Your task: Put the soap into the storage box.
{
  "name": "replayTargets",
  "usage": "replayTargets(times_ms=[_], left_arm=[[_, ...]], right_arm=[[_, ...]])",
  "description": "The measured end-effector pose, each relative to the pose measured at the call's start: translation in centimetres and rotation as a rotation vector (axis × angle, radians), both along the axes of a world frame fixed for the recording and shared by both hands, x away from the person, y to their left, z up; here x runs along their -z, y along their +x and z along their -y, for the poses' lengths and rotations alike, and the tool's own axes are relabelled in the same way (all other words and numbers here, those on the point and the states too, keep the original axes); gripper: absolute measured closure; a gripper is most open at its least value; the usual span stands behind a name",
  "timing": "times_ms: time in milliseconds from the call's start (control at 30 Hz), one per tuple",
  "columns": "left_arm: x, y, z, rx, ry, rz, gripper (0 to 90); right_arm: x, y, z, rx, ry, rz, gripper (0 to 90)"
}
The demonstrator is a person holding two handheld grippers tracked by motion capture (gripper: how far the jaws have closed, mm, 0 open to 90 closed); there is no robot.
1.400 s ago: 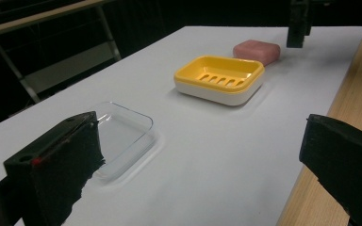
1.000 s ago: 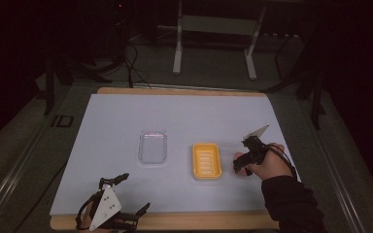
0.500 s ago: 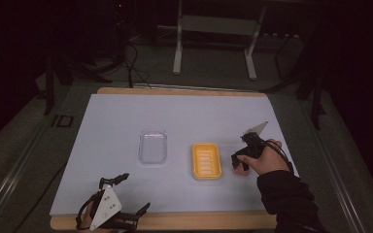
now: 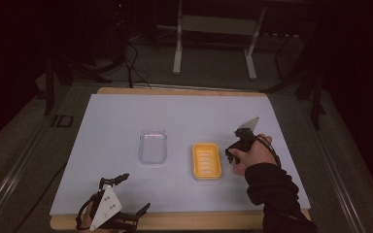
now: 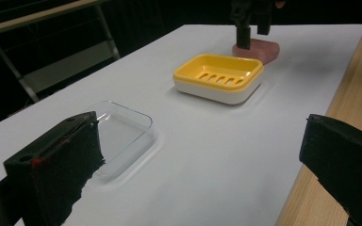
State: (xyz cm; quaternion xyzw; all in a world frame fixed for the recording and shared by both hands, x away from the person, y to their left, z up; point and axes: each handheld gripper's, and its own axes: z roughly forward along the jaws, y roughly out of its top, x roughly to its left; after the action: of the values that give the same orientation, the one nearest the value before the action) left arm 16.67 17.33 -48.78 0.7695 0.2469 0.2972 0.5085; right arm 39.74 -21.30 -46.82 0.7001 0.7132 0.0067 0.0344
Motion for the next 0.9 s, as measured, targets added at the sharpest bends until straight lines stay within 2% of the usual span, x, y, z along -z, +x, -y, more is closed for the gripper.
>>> replayTargets(times_ms=[300, 367, 567, 900], left_arm=[[0.0, 0.0, 0.0, 0.005, -0.004, -0.001, 0.3], [0.0, 0.0, 0.0, 0.005, -0.004, -0.002, 0.4], [0.0, 0.0, 0.0, 0.006, 0.000, -0.003, 0.3], [0.1, 0.1, 0.1, 0.008, 0.007, -0.005, 0.3]], right_arm=[[1.3, 0.6, 0.0, 0.035, -0.037, -0.007, 25.2], [1.5, 0.8, 0.1, 0.048, -0.037, -0.001, 28.6], [2.2, 0.9, 0.0, 0.049, -0.081, -0.009, 33.1], [1.7, 0.7, -0.1, 0.038, -0.067, 0.023, 37.6]])
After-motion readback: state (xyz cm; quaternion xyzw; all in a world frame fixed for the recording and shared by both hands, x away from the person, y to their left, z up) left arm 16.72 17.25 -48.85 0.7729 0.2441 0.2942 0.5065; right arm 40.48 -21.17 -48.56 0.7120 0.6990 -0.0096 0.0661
